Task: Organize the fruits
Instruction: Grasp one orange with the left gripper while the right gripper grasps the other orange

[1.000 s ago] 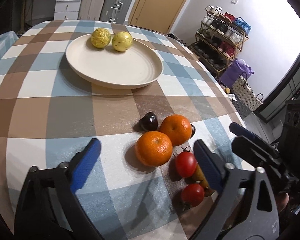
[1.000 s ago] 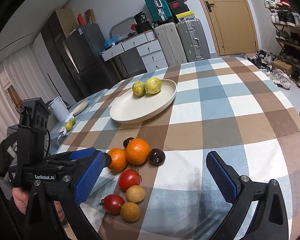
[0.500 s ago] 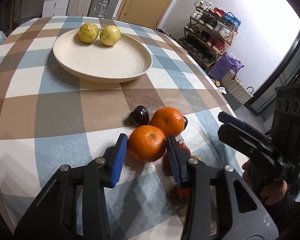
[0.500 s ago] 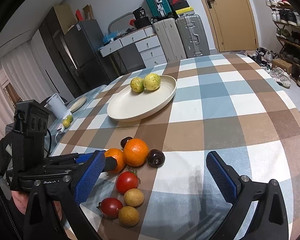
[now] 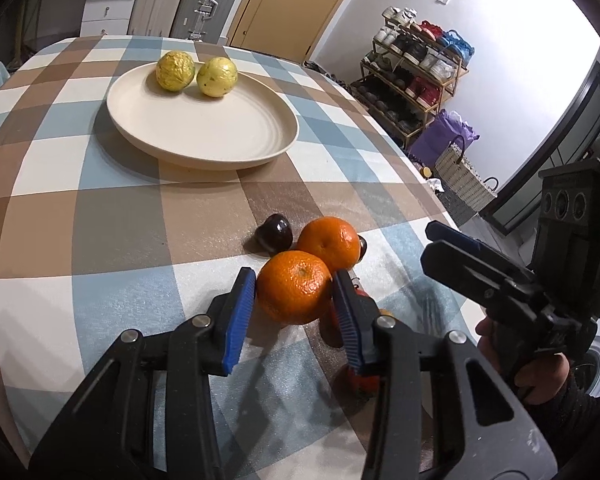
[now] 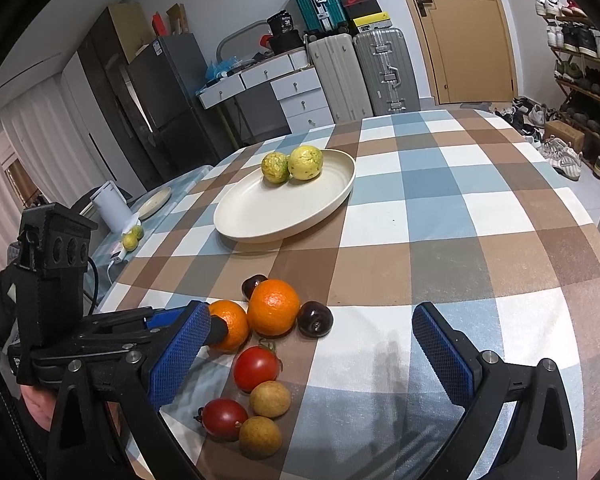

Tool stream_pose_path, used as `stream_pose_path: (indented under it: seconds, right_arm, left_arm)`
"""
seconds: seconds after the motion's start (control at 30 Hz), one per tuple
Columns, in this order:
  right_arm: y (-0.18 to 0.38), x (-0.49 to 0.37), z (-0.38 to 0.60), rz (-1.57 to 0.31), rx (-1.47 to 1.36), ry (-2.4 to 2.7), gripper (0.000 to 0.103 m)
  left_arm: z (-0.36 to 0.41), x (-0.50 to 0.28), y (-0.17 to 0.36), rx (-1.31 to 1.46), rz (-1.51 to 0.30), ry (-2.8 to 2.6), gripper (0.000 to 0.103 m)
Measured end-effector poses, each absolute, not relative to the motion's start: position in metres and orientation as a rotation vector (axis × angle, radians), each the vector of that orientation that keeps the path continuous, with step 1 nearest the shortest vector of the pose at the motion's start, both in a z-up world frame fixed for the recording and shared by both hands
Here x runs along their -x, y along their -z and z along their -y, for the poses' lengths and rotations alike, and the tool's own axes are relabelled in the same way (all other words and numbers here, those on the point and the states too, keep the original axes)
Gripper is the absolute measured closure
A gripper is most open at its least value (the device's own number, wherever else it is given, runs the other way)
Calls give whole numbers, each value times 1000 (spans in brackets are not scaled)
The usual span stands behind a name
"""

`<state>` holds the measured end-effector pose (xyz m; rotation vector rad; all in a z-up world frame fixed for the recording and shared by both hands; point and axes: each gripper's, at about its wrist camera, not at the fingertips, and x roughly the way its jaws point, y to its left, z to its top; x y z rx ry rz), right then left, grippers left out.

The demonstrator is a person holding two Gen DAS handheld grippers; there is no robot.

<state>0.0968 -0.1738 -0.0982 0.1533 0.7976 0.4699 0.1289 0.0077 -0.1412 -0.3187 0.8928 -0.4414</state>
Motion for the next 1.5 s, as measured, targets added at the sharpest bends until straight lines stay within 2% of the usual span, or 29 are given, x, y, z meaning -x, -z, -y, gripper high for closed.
stream_pose_path:
  seconds: [0.67, 0.83, 0.93, 0.97, 1.03, 1.2, 1.27, 1.5]
  right_arm:
    - [109, -119, 119, -912, 44, -553, 0]
    - [113, -122, 103, -909, 148, -548, 4]
    - [117, -122, 97, -916, 186, -556, 20]
    - [119, -123, 96, -920, 197, -553, 28]
    - [120, -123, 95, -910, 215, -542, 33]
    - [121, -121, 92, -893, 272, -504, 57]
    - [120, -120, 91, -896, 275, -518, 62]
    - [118, -119, 96, -888, 229, -532, 63]
  left_arm:
    - [-57, -95, 108, 362, -804, 395, 66]
    - [-64, -89, 107, 375, -802, 387, 66]
    - [-66, -88, 109, 386, -807, 385, 66]
    - [-67, -88, 110, 389, -809, 385, 66]
    - [-67, -88, 111, 388, -808, 382, 66]
    - [-68, -88, 114, 396, -811, 377, 66]
    - [-68, -89, 115, 398, -814, 377, 66]
    - [-69, -90, 117, 401, -815, 370, 66]
